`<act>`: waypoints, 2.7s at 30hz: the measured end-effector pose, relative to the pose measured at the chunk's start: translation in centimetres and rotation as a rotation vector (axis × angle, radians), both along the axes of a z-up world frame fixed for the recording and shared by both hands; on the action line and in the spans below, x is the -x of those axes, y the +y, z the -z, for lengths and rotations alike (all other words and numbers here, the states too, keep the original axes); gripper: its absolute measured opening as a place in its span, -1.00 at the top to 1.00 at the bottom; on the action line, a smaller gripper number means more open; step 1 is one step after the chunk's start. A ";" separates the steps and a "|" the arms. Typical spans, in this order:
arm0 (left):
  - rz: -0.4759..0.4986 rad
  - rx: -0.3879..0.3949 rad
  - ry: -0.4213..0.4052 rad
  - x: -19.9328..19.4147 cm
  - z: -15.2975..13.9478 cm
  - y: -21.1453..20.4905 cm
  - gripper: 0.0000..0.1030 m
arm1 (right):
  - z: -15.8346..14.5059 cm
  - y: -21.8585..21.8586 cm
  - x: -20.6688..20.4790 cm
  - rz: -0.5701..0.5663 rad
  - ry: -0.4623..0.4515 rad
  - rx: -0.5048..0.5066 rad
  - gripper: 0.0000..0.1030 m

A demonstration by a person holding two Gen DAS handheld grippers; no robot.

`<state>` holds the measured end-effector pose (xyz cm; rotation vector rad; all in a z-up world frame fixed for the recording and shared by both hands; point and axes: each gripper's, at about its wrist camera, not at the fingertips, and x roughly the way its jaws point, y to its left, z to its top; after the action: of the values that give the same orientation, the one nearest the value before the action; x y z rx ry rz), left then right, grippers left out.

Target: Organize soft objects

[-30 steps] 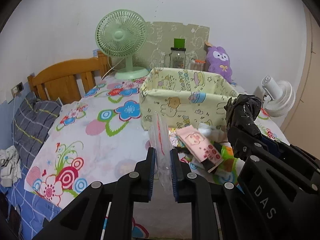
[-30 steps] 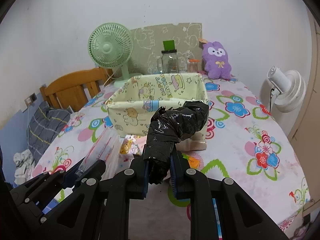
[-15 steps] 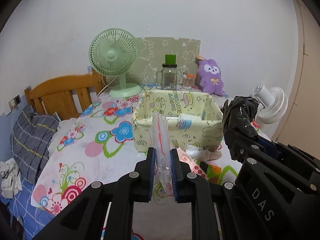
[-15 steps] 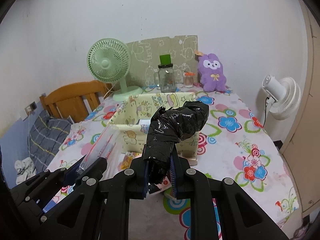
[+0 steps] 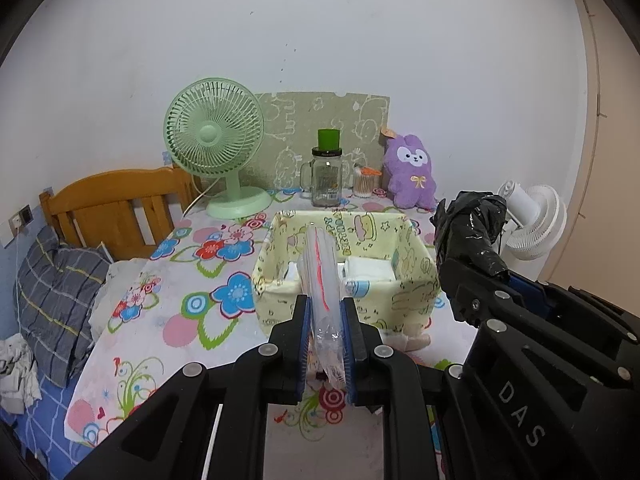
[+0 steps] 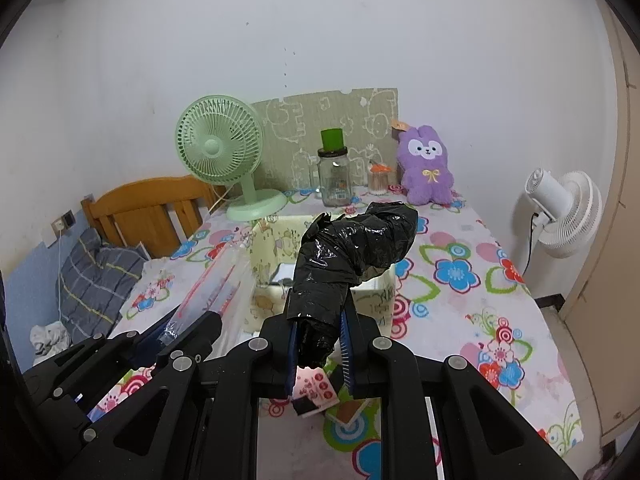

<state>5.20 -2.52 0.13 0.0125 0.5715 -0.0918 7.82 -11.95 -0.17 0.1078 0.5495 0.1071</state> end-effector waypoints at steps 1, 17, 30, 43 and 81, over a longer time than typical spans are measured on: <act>0.001 0.000 -0.003 -0.2 -0.1 0.0 0.77 | -0.1 0.0 -0.2 -0.001 -0.002 0.000 0.60; 0.003 0.003 -0.036 -3.4 -1.0 -0.2 0.76 | -1.1 -0.3 -3.6 -0.026 -0.027 0.003 0.60; 0.000 0.006 -0.025 -6.9 -0.7 -0.4 0.76 | -1.0 -0.4 -7.3 -0.035 -0.018 -0.004 0.60; -0.009 -0.001 -0.013 -10.6 0.7 -0.6 0.76 | 0.8 -0.9 -11.7 -0.041 0.008 -0.003 0.60; 0.012 0.043 0.142 -15.2 5.6 1.2 -0.31 | 5.8 1.3 -17.7 -0.175 0.135 -0.043 0.05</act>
<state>20.42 -1.33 -5.47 -0.0324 0.7109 -0.1173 25.55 -10.61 -5.97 0.1093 0.6914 0.2838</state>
